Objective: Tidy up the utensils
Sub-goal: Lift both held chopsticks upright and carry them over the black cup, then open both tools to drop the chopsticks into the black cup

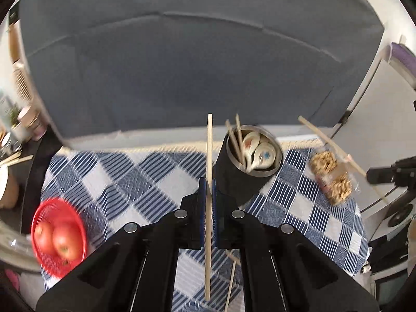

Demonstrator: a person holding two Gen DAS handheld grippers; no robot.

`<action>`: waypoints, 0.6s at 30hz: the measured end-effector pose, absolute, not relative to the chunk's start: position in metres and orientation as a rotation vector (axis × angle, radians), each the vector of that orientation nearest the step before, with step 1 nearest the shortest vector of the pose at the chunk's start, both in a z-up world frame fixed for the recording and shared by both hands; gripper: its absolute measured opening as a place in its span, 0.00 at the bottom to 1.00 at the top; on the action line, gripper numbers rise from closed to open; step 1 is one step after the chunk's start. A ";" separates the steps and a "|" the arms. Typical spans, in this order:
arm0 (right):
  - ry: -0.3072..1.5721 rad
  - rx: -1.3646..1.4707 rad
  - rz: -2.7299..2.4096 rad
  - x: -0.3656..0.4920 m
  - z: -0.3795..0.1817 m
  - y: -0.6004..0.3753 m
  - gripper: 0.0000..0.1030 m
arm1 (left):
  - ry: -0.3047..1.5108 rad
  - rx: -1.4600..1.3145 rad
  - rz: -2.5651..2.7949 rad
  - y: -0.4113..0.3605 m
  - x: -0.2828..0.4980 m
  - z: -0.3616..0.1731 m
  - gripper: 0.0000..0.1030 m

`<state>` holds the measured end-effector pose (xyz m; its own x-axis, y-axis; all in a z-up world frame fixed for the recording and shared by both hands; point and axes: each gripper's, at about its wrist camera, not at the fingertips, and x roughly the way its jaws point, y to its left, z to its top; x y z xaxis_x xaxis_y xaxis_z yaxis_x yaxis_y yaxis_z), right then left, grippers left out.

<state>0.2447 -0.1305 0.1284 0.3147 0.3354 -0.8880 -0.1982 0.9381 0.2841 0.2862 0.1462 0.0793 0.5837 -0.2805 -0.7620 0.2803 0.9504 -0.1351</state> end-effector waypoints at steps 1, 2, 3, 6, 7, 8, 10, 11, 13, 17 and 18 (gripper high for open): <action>1.211 0.108 0.346 0.248 0.130 -0.125 0.05 | 0.880 -0.008 -0.348 0.146 0.294 0.080 0.04; 1.221 0.097 0.343 0.252 0.131 -0.122 0.04 | 0.877 -0.016 -0.362 0.145 0.299 0.081 0.04; 1.233 0.082 0.329 0.257 0.134 -0.116 0.04 | 0.870 -0.026 -0.382 0.145 0.306 0.082 0.04; 1.269 0.070 0.319 0.267 0.135 -0.106 0.05 | 0.849 -0.047 -0.434 0.140 0.327 0.085 0.04; 1.289 0.069 0.312 0.270 0.133 -0.103 0.05 | 0.844 -0.048 -0.447 0.139 0.332 0.086 0.04; 1.309 0.070 0.307 0.273 0.131 -0.101 0.05 | 0.839 -0.049 -0.463 0.136 0.338 0.086 0.04; 1.338 0.046 0.268 0.278 0.129 -0.095 0.05 | 0.834 -0.051 -0.492 0.133 0.347 0.084 0.05; 1.361 0.031 0.265 0.281 0.127 -0.092 0.05 | 0.832 -0.058 -0.505 0.131 0.352 0.084 0.04; 1.402 0.033 0.274 0.284 0.122 -0.090 0.05 | 0.827 -0.071 -0.539 0.126 0.362 0.082 0.04; 1.453 0.029 0.256 0.294 0.115 -0.088 0.05 | 0.804 -0.097 -0.592 0.117 0.375 0.081 0.04; 1.469 0.042 0.251 0.297 0.112 -0.088 0.05 | 0.799 -0.099 -0.604 0.116 0.378 0.081 0.04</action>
<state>0.2970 -0.0880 0.1124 0.0804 0.1934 -0.9778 -0.1419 0.9732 0.1809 0.3775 0.1156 0.0806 0.5394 -0.5434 -0.6432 0.4711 0.8279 -0.3044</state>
